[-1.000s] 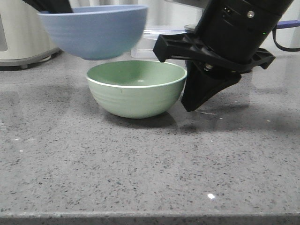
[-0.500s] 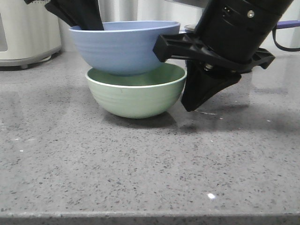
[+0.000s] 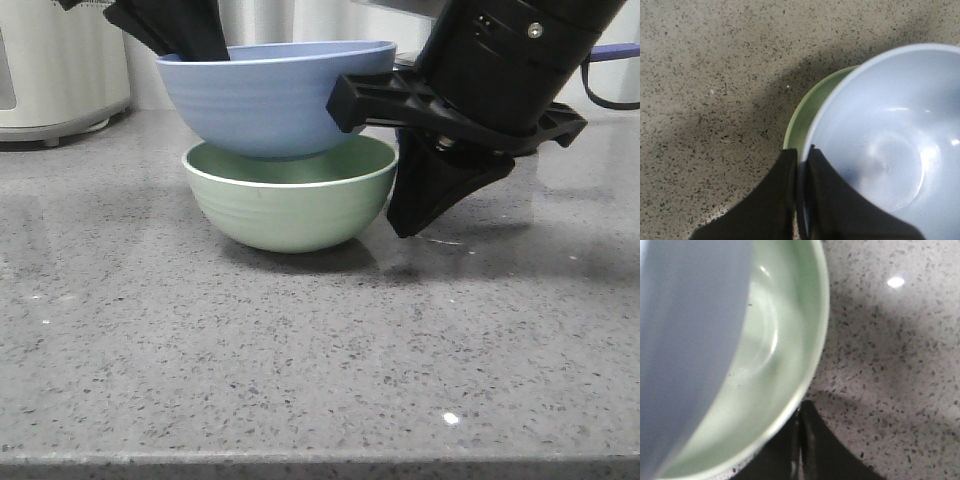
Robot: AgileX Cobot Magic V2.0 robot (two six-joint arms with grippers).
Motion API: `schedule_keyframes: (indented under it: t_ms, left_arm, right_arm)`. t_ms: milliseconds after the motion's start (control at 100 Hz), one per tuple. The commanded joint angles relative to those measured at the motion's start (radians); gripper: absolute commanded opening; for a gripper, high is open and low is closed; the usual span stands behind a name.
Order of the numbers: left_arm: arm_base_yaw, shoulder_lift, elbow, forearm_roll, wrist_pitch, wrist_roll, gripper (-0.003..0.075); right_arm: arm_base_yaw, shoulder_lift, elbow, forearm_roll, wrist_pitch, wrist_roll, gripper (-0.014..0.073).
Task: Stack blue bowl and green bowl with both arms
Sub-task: 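Carry the light blue bowl over the green bowl with the left gripper, then lower the blue bowl into the green bowl and open the left gripper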
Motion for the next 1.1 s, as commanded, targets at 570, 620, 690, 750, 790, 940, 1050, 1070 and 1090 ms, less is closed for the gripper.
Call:
schedule_keyframes:
  t_ms: [570, 620, 690, 750, 790, 940, 1050, 1070, 1090]
  left_arm:
    - [-0.011, -0.037, -0.036, -0.053, -0.043, -0.008, 0.0368]
    - [-0.011, -0.041, -0.036, -0.053, -0.043, -0.008, 0.0368]
    - [-0.011, -0.048, -0.036, -0.053, -0.043, -0.008, 0.0368]
    - [-0.011, -0.057, -0.036, -0.045, -0.043, -0.008, 0.0368]
    - [-0.008, -0.066, -0.031, -0.035, -0.050, -0.008, 0.0368]
    - [0.015, -0.118, 0.005, -0.033, -0.078, -0.010, 0.0367]
    - [0.053, -0.174, 0.064, -0.027, -0.108, -0.010, 0.0342]
    - [0.062, -0.188, 0.078, -0.027, -0.116, -0.010, 0.0330]
    - [0.068, -0.202, 0.093, -0.025, -0.123, -0.010, 0.0317]
  right_arm:
    - [0.000, -0.033, -0.022, 0.012, -0.038, -0.012, -0.0067]
    - [0.000, -0.033, -0.022, 0.012, -0.038, -0.012, -0.0067]
    - [-0.001, -0.033, -0.022, 0.012, -0.035, -0.012, -0.0067]
    - [-0.004, -0.034, -0.022, 0.012, -0.035, -0.010, -0.0067]
    - [-0.004, -0.036, -0.022, 0.012, -0.035, -0.009, -0.0067]
    - [-0.005, -0.063, -0.022, 0.008, -0.037, -0.008, -0.0067]
    - [-0.019, -0.094, -0.021, 0.004, -0.034, -0.008, -0.0067]
    - [-0.025, -0.099, -0.020, 0.004, -0.030, -0.008, -0.0067]
    - [-0.032, -0.107, -0.020, 0.004, -0.027, -0.008, -0.0067]
